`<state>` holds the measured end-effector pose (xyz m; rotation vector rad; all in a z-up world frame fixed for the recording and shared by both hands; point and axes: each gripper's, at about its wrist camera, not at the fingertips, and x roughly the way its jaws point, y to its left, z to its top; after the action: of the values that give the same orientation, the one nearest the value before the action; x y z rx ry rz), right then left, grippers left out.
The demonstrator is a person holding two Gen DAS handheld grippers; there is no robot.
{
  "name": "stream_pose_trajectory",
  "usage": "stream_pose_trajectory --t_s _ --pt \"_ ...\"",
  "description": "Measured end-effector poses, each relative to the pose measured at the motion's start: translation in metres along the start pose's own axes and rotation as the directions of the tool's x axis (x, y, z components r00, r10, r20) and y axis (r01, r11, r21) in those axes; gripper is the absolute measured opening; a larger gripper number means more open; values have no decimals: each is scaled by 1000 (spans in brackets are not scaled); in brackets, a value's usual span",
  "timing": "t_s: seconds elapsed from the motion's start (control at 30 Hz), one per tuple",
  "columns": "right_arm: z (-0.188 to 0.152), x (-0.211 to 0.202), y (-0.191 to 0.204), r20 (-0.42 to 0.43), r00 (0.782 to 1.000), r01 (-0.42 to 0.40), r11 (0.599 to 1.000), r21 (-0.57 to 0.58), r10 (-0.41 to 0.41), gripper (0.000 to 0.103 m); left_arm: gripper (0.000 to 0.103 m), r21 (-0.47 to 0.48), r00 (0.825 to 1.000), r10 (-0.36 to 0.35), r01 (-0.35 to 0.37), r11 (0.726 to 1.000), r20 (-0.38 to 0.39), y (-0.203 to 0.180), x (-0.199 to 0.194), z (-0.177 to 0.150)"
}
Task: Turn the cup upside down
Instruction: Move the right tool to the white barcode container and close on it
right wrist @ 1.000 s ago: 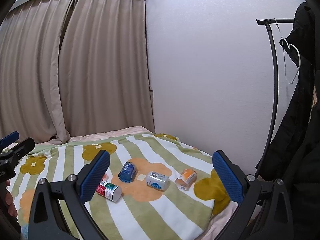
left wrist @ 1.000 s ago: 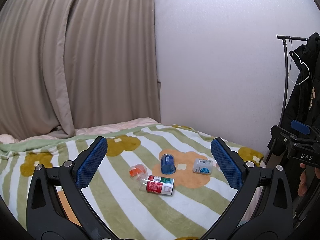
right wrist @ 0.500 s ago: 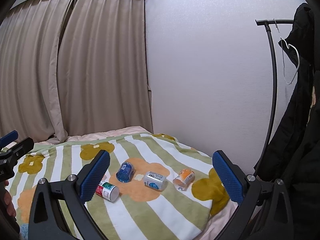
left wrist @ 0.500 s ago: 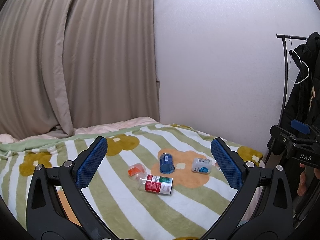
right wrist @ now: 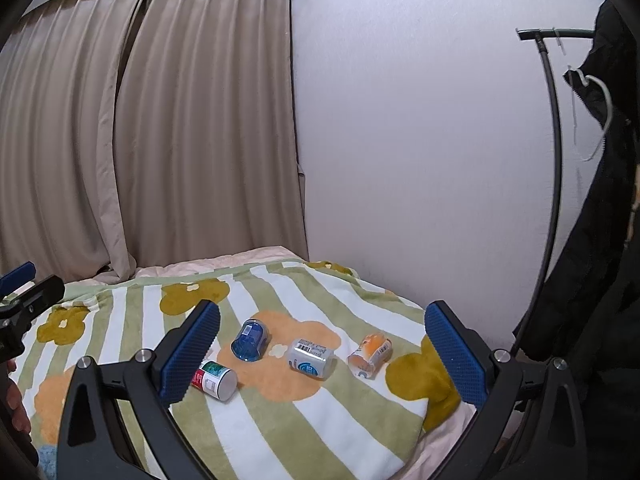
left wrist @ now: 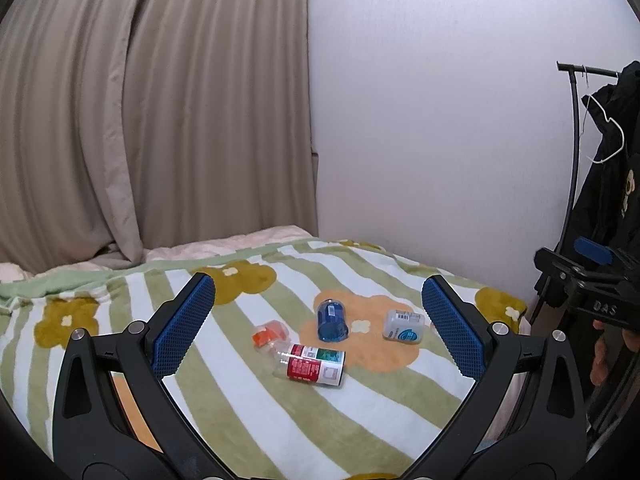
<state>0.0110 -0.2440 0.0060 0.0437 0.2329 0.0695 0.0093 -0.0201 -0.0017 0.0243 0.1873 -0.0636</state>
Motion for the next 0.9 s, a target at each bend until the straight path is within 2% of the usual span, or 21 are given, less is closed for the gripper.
stream_pose_trajectory --t_s 0.13,0.27,0.37,0.43,0.6,0.7,0.8,0.9 --pt "4 38 3 -53 998 -19 997 -80 15 102 103 -18 997 -18 17 1000 -75 8 32 -6" --pt "2 99 11 -171 982 -112 976 -185 80 102 103 -27 984 -47 43 999 -171 13 74 -14" --pt "-10 149 18 -280 951 -199 950 -240 128 102 103 -48 966 -85 76 996 -245 17 108 -21" --pt "-26 187 24 -363 920 -261 924 -279 149 102 103 -58 951 -97 84 995 -292 18 129 -27" --pt "-66 256 29 -517 848 -345 864 -366 120 102 103 -96 899 -124 92 991 -421 22 182 -52" --pt "-88 291 31 -596 796 -400 832 -385 107 102 103 -108 865 -131 90 990 -484 24 205 -69" --pt "-101 308 30 -626 776 -418 807 -417 78 102 103 -121 832 -142 91 988 -536 25 221 -85" --pt "-109 323 30 -653 755 -434 795 -424 64 102 103 -128 809 -147 90 988 -569 28 232 -98"
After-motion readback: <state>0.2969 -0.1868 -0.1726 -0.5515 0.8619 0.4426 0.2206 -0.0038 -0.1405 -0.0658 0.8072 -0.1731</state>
